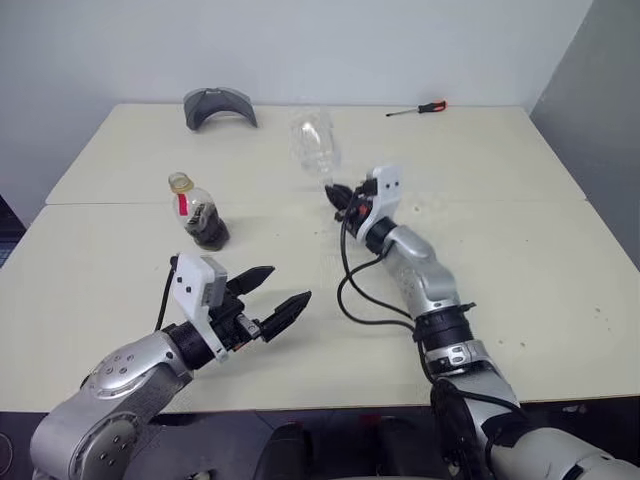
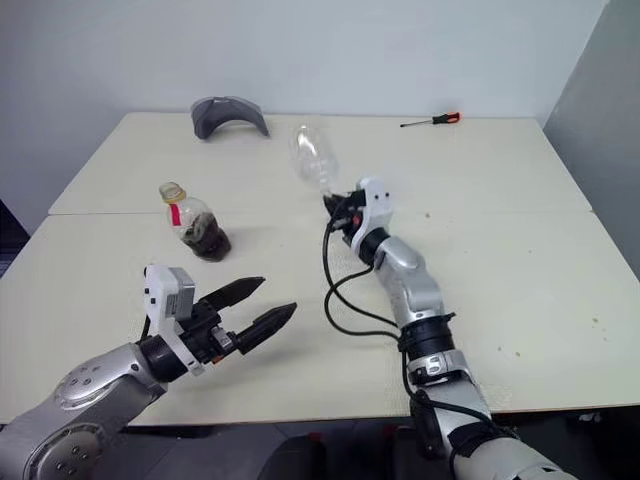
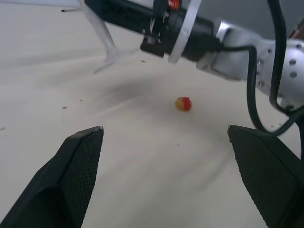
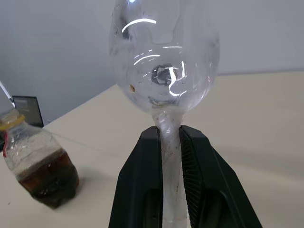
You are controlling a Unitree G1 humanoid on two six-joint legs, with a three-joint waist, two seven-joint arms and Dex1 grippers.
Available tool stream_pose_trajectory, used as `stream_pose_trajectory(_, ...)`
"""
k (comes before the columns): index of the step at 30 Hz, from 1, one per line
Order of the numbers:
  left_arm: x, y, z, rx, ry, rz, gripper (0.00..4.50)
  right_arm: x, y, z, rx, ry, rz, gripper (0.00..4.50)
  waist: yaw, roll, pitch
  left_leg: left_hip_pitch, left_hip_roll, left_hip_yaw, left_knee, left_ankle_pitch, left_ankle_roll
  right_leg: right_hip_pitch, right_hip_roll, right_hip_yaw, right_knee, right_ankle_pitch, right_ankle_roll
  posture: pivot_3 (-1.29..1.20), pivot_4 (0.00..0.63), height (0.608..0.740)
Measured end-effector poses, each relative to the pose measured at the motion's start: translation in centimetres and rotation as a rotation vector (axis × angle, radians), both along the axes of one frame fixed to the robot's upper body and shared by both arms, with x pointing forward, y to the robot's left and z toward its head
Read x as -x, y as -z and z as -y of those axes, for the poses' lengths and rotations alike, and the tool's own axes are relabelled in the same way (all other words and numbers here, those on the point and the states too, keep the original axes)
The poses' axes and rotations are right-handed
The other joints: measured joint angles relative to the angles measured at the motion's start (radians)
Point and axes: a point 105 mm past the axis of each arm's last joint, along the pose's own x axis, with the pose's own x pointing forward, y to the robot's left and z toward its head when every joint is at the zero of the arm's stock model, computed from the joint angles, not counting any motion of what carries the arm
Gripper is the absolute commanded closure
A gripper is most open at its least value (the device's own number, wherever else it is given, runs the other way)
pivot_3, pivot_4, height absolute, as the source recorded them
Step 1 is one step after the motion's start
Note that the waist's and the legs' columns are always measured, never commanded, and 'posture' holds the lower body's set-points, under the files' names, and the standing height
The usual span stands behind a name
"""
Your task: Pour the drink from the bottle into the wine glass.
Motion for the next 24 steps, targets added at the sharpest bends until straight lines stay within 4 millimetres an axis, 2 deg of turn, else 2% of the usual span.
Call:
stream_pose_trajectory(5,0.0,-0.7,0.2,0.011,-0.025,0.024,0.0,-0.1,1.4,-0.4,0.017,0.009,0.001,4.21,-0.001,0.0,0.0,0.0,0.0,0.0,0.0,0.001,-0.001,0.0,0.0,0.0,0.0,0.0,0.0,0.0,0.15,0.74)
stream_pose_trajectory(8,-0.1,-0.9,0.2,0.012,-0.032,0.028,0.0,-0.4,3.5,-0.4,0.066,0.039,-0.017,4.21,-0.003,0.0,0.0,0.001,0.0,0.001,0.0,0.001,-0.001,0.0,0.0,0.0,0.0,0.0,0.0,0.0,0.15,0.74)
stream_pose_trajectory(16,-0.4,-1.5,0.3,0.022,-0.04,0.045,0.0,-0.2,3.7,-0.4,0.115,0.059,0.023,4.21,-0.002,0.0,0.0,0.002,0.0,0.0,-0.001,0.001,-0.001,0.001,0.0,0.0,0.0,0.0,0.0,0.0,0.15,0.74)
stream_pose_trajectory(24,-0.5,-2.3,0.6,0.017,-0.018,0.063,0.0,1.3,3.6,2.6,0.254,0.039,0.04,4.21,0.007,0.0,-0.001,0.002,0.0,0.0,-0.001,0.0,-0.001,0.002,0.0,0.0,-0.001,0.0,0.0,0.0,0.15,0.74)
